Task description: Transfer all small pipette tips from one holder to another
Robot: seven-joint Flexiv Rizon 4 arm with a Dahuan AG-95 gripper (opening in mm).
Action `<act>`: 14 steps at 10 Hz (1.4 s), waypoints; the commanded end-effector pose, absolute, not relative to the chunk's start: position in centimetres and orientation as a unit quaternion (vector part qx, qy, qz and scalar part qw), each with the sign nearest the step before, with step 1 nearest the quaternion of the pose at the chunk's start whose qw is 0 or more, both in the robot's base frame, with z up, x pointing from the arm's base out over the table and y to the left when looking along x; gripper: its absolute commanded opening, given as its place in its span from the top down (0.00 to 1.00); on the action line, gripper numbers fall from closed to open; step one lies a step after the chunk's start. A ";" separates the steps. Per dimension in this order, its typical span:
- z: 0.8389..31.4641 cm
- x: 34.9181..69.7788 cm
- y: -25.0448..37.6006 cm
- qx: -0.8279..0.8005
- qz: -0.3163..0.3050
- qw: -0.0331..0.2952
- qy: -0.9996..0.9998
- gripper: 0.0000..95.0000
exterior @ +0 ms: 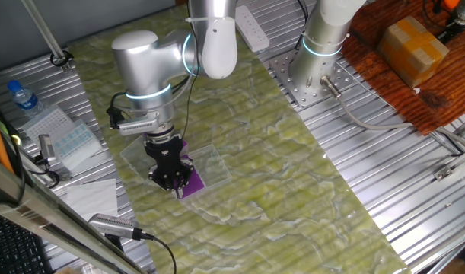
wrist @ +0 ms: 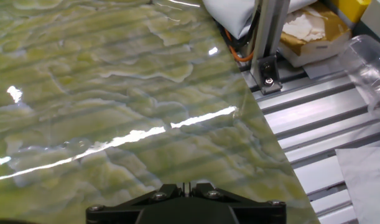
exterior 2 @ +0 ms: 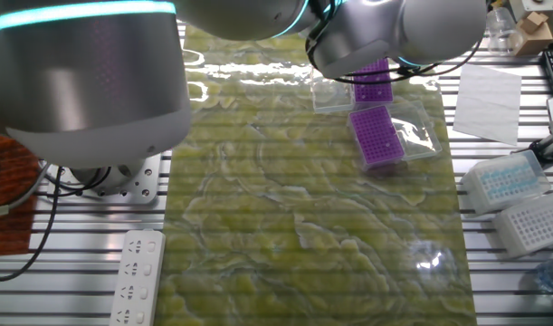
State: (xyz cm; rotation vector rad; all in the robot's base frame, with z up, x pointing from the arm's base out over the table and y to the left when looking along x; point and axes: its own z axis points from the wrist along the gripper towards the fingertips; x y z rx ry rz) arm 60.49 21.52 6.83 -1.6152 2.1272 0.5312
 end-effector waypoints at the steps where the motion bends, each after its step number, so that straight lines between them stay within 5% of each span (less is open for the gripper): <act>1: 6.8 60.4 21.5 -0.581 0.191 0.208 0.763 1.00; 14: 6.8 60.4 21.5 -0.607 0.214 0.210 0.736 1.00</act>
